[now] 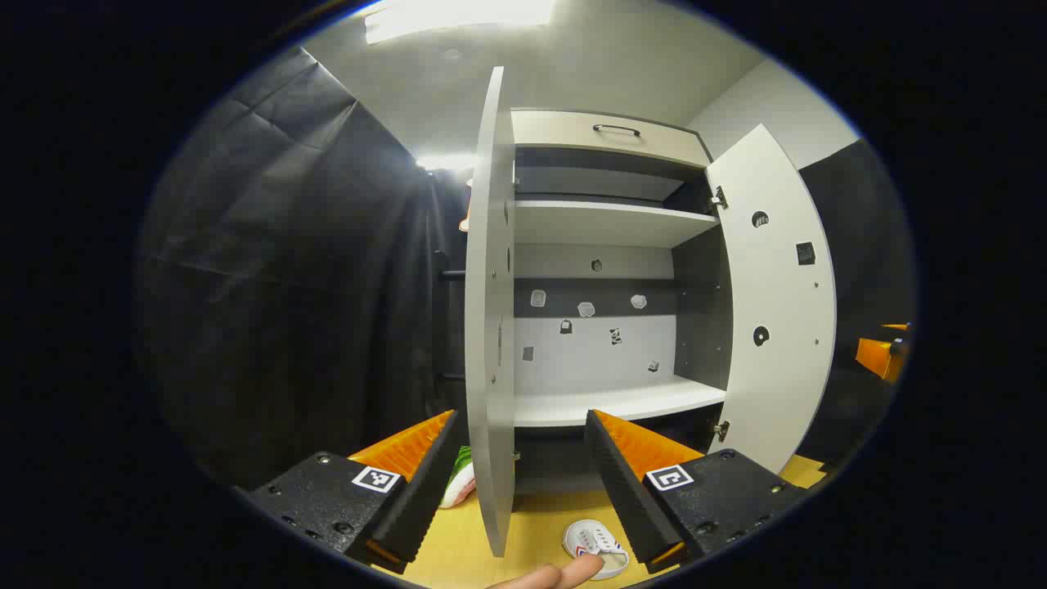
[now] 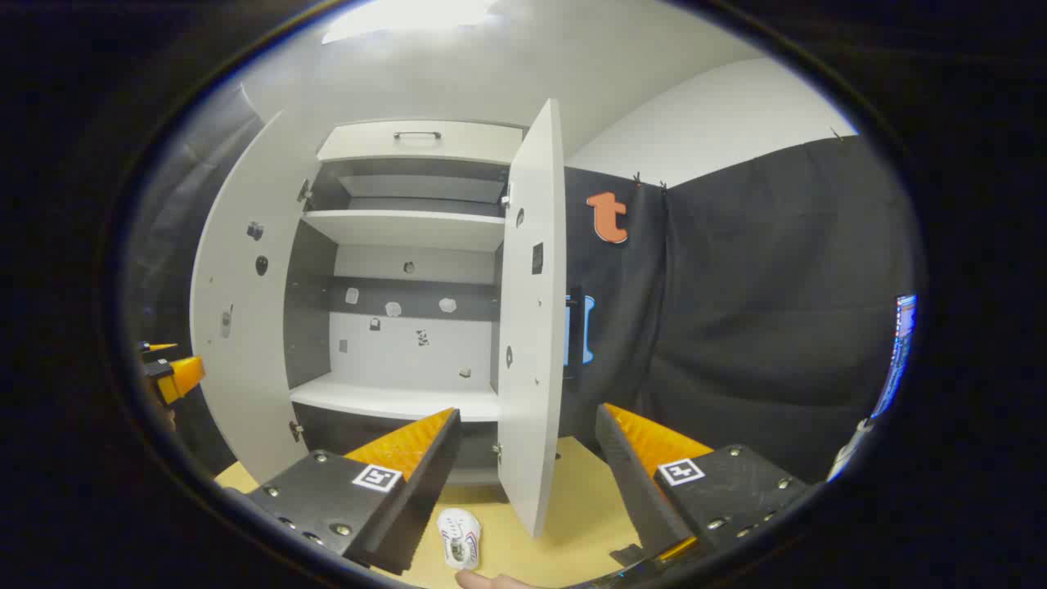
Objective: Grab one shoe with the right hand and put it into the shoe cabinet, grab the other shoe with the left hand and put it into the shoe cabinet; then close the right door with the right hand and the left door with the left hand.
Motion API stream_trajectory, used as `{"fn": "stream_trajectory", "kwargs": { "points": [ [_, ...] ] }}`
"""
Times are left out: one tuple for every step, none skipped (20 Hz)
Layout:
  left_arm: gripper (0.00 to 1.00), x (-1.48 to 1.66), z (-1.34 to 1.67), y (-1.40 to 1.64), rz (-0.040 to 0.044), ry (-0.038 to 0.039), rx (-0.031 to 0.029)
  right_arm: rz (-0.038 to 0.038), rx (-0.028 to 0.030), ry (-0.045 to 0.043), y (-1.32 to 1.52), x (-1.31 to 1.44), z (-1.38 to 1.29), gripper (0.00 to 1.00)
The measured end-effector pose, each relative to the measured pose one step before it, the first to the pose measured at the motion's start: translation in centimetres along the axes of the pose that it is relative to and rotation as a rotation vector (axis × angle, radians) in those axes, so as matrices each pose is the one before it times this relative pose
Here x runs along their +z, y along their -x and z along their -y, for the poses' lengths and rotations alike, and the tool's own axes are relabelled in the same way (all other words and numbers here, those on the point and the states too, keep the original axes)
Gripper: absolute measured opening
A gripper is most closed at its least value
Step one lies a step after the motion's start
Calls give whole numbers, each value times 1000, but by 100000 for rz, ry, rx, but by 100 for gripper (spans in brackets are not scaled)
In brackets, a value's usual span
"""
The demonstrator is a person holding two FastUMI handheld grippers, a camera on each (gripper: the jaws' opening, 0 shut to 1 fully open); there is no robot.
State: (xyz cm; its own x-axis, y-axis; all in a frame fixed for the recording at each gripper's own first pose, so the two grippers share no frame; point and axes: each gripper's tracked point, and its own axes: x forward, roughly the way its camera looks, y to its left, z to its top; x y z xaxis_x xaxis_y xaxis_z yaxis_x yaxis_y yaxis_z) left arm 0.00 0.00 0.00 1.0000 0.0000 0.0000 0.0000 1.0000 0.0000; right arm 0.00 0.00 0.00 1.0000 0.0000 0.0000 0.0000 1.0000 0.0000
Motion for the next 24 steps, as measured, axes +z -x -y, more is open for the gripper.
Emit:
{"fn": "stream_trajectory", "kwargs": {
  "points": [
    [93,267,-137,-13,199,786,235,354,76,-29,-82,-10,14,94],
    [94,199,-242,-70,214,725,529,328,-180,-138,-14,107,128,98],
    [94,224,-192,10,277,408,386,464,-282,-222,-36,29,133,94],
    [93,71,-151,-37,174,267,218,387,-128,-189,38,148,74,98],
    [93,13,-224,11,-158,50,293,189,-166,3,95,122,210,94],
    [92,-71,-44,8,-180,275,30,132,-118,97,4,60,156,98],
    [93,-11,-69,-30,-147,144,118,125,-3,100,73,56,7,98],
    [93,-85,-8,-34,-149,177,155,-9,-85,155,-13,3,72,98],
    [93,-125,-29,18,-406,216,-160,87,38,-2,129,-10,-14,98],
    [93,-105,146,-39,-451,122,-450,-12,138,-29,127,47,-92,100],
    [94,-162,156,46,-477,242,-582,-37,276,174,49,-41,17,100],
    [94,-90,204,-24,-363,207,-565,106,344,202,36,-3,-55,100],
    [94,-136,106,-59,-249,203,-449,142,165,218,64,37,-76,100],
    [94,-27,157,52,-171,191,-431,92,133,201,47,17,-13,100],
    [94,-50,177,-16,-24,358,-419,47,154,-27,82,5,-94,100],
    [94,3,137,40,-20,393,-235,-152,233,-53,-23,-98,-25,98],
    [94,-35,100,29,117,269,-111,-166,335,-45,76,-31,-33,98],
    [94,60,102,59,201,174,-188,-132,196,-24,18,-102,-20,98],
    [94,5,119,13,191,23,-144,-17,-1,20,-75,-25,61,98],
    [94,90,42,89,310,-19,229,-9,29,68,-109,7,156,94],
    [94,60,-25,-39,408,209,432,41,77,-62,-76,-7,65,94],
    [94,108,103,-4,464,314,-281,-23,172,-167,-97,-81,104,98],
    [94,-57,297,67,303,237,-801,-39,229,-244,-96,-43,57,98],
    [94,2,32,15,-53,-53,-79,92,421,-302,-84,-28,13,98]
  ]
}}
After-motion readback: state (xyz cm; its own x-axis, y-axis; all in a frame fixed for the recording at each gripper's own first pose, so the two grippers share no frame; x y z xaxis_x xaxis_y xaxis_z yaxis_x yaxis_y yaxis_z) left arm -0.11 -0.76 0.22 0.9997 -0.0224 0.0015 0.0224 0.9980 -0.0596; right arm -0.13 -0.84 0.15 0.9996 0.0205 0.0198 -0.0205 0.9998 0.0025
